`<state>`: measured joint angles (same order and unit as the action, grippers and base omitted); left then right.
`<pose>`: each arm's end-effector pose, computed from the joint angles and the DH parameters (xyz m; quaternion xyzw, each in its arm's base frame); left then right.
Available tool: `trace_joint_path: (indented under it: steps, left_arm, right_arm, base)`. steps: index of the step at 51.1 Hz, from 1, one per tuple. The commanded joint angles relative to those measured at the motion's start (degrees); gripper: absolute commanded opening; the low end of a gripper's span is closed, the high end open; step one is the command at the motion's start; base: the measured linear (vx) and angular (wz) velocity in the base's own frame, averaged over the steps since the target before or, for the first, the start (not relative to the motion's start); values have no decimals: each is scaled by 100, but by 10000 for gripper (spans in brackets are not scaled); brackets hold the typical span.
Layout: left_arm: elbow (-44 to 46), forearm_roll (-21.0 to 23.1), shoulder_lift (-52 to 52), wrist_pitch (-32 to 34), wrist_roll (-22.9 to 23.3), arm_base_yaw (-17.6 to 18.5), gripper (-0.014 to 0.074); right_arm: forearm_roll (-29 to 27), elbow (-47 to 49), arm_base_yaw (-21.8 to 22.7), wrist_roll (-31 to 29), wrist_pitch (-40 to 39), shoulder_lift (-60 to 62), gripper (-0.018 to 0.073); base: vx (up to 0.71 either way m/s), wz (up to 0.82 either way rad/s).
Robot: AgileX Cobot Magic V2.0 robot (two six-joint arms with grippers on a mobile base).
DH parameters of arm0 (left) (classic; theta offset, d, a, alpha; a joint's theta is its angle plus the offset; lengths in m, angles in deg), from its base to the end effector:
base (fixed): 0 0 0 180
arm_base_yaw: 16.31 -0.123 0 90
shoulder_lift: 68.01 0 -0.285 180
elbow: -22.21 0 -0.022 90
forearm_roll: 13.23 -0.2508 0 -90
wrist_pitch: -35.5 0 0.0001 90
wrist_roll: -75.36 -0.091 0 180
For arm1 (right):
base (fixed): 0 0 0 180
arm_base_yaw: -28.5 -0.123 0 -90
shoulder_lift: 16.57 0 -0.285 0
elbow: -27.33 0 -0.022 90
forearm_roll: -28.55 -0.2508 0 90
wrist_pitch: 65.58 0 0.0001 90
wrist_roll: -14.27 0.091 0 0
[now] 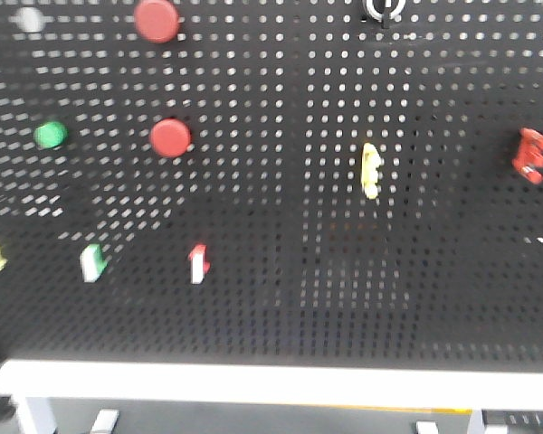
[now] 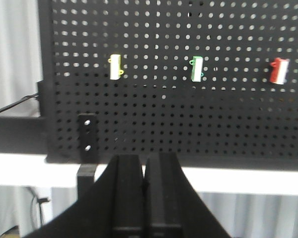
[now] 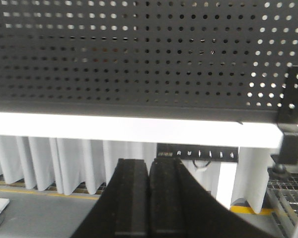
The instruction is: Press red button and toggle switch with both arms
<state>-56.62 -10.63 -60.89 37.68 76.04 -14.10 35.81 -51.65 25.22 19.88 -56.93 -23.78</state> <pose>0.0563 -0.0020 0.2078 -0.0069 0.6676 -0.0351 0.7436 0.0567 0.0015 0.1897 -0.0247 0.7355 0.0031 0.6771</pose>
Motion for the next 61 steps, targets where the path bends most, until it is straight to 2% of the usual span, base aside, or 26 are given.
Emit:
trace_joint_path:
  steps: [1,29,61]
  left_arm:
    - [-186,55,-35,491,59,-10,2]
    - [-186,55,-35,491,59,-10,2]
    - [-186,55,-35,491,59,-10,2]
  right_arm:
    - [20,-64,33,-51,-480,74,0]
    - [20,-64,33,-51,-480,74,0]
    - [20,-64,33,-51,-480,74,0]
  base:
    - [25,-8]
    - [18,-5]
    - [3,0]
